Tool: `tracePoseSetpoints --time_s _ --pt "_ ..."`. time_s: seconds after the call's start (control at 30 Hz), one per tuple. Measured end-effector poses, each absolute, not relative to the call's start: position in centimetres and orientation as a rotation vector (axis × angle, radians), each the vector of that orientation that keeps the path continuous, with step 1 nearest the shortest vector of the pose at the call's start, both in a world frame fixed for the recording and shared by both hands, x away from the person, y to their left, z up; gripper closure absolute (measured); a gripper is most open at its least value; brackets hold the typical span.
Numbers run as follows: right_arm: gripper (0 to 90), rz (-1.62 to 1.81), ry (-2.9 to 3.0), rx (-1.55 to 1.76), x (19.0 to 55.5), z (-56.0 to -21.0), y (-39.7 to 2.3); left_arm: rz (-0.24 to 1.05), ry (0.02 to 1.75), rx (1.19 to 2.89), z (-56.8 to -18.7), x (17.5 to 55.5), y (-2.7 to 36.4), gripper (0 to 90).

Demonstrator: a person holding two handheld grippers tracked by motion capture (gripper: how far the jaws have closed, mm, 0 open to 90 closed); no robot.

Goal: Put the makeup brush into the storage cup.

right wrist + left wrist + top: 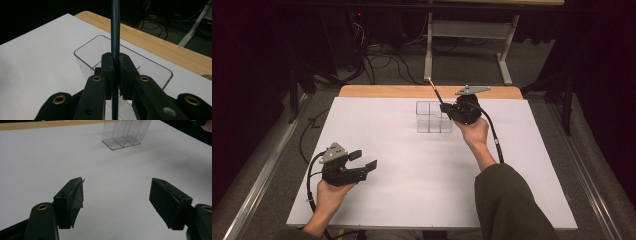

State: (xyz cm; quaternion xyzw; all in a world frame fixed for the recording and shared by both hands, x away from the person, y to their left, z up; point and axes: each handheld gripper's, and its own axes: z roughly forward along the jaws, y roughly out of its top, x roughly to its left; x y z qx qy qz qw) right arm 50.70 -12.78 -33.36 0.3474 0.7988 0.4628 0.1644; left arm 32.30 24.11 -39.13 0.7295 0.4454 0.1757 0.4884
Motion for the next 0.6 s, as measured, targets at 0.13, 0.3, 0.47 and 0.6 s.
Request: tracePoseSetpoints --time_s 0.13,0.3,0.47,0.6 --pt "85.6 1.312 2.269 0.997 51.0 -33.5 -12.8 0.429 1.083 1.771 -39.1 32.3 24.1 27.4" --pt "85.4 1.308 2.261 1.005 51.3 -33.5 -12.9 0.430 1.082 1.771 -39.1 32.3 24.1 27.4" --pt "85.5 1.296 2.261 1.019 51.7 -33.5 -12.9 0.429 1.081 1.772 -39.1 32.3 24.0 27.4" --pt "85.4 1.295 2.260 1.015 51.9 -33.5 -12.6 0.427 1.081 1.771 -39.1 32.3 24.1 27.5"
